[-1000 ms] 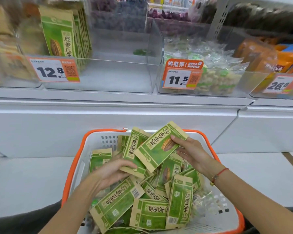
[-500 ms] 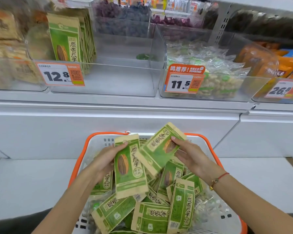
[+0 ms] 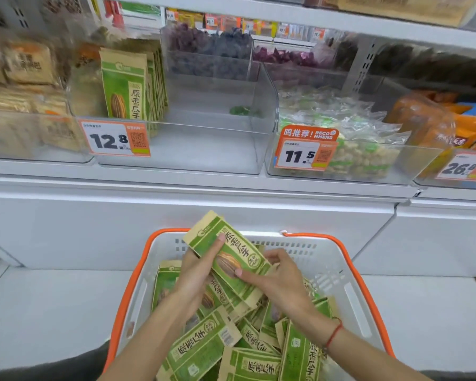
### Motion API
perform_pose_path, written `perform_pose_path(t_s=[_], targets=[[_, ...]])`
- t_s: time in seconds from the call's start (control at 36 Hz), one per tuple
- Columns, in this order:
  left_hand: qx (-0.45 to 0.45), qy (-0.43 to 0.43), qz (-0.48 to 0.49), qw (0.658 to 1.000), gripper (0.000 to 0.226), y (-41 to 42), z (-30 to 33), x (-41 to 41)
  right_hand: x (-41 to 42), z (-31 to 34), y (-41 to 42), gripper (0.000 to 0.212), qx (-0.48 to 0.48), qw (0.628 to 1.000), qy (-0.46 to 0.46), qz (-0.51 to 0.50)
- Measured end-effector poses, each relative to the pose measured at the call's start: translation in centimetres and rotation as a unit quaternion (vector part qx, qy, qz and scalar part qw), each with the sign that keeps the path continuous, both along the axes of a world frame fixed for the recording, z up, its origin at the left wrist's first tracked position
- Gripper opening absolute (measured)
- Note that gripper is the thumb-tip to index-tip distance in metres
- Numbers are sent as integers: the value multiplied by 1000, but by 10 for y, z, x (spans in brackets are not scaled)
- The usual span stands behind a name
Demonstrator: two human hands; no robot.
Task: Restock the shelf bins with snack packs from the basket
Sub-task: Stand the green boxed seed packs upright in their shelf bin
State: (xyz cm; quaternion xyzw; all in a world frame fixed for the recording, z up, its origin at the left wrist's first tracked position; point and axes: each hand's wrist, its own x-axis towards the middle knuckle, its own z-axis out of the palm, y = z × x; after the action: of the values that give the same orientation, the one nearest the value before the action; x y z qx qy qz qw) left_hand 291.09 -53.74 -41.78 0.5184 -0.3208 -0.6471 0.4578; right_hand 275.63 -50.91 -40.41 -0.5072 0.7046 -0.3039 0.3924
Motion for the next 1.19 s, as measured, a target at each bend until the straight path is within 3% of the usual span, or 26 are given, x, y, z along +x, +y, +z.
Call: perform_pose_path(t_s=[0.06, 0.11, 0.25, 0.39, 0.44, 0.5, 0.58, 0.64, 0.72, 0.81, 0.92, 1.06, 1.11, 1.19], targets=[[-43, -60, -15, 997, 56, -4, 13, 6, -2, 11, -10, 73, -27, 996, 62, 52], [-93, -87, -35, 991, 51, -9, 29, 12, -3, 26, -24, 78, -44, 991, 59, 115], [-195, -94, -46, 975, 40, -22, 75, 25, 12, 73, -51, 47, -92, 952, -23, 291], [-267, -123, -56, 954, 53, -44, 130, 54, 31, 123, -79, 49, -224, 922, -7, 316], [-287, -173, -59, 940, 74, -55, 156, 74, 41, 142, -91, 51, -307, 900, 21, 308], [-327, -259, -62, 907, 82, -63, 180, 92, 54, 162, -102, 50, -384, 876, 43, 290], [-414, -364, -63, 832, 48, -68, 215, 113, 76, 188, -120, 47, -475, 841, 63, 251], [-451, -410, -60, 791, 43, -76, 231, 129, 90, 200, -133, 48, -502, 828, 89, 233], [-469, -473, -51, 744, 51, -98, 240, 156, 112, 210, -155, 52, -503, 818, 162, 227], [-421, -501, -36, 755, 55, -119, 238, 177, 134, 210, -177, 54, -461, 829, 212, 237], [-363, -561, -39, 743, 49, -142, 228, 201, 158, 201, -206, 54, -383, 857, 227, 261], [-285, -717, -21, 636, 53, -161, 221, 202, 184, 187, -231, 62, -285, 885, 255, 266], [-264, -744, -19, 613, 52, -169, 215, 202, 192, 180, -240, 56, -251, 898, 251, 260], [-258, -762, -2, 594, 69, -178, 209, 202, 201, 173, -249, 53, -209, 915, 226, 260]])
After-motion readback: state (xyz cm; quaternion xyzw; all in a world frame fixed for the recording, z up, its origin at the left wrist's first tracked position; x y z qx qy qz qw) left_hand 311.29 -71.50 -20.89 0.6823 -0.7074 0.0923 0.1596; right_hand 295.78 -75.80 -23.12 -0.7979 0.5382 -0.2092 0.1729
